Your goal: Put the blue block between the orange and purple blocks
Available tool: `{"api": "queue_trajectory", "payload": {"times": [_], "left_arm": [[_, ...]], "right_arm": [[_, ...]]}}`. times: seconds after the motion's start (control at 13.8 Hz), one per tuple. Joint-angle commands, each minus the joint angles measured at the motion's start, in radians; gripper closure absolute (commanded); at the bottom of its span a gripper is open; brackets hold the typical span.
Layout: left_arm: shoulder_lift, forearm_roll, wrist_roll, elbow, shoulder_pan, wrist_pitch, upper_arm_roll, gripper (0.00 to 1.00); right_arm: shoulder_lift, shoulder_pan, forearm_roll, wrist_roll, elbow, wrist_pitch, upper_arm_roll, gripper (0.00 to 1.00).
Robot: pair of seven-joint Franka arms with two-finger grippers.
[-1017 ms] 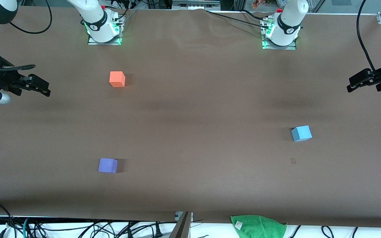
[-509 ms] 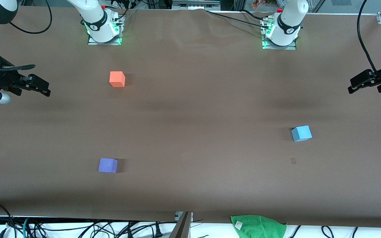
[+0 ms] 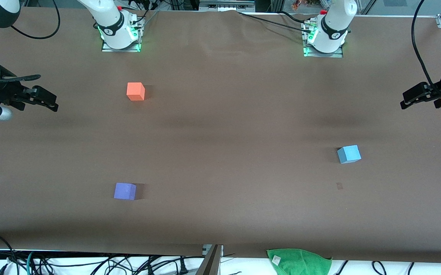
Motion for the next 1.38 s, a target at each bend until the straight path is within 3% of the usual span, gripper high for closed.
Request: {"api": "queue_trajectory", "payload": {"times": [0.0,0.29,0.58,1.09,1.31], "left_arm": [[0.007,0.010,-0.007,0.017,-0.004,-0.077,-0.006,0.00],[0.052,-0.019,-0.019,0.010,-0.007,-0.074,-0.020,0.00],[0.182,-0.031,-0.056,0.002,0.004,0.056,-0.020,0.00],[0.418,0.008,-0.111,-0.009,0.004,0.151,-0.020,0.00],[0.356,0.042,-0.113,-0.220,0.007,0.397,-0.019,0.00]], "right_arm": [[0.009,-0.008,0.012,0.005,0.025,-0.012,0.003,0.00],[0.009,-0.008,0.012,0.005,0.025,-0.011,0.001,0.00],[0.009,-0.008,0.012,0.005,0.025,-0.012,0.003,0.00],[0.009,-0.008,0.012,0.004,0.025,-0.011,0.001,0.00],[0.009,-0.008,0.012,0.004,0.023,-0.011,0.001,0.00]]}}
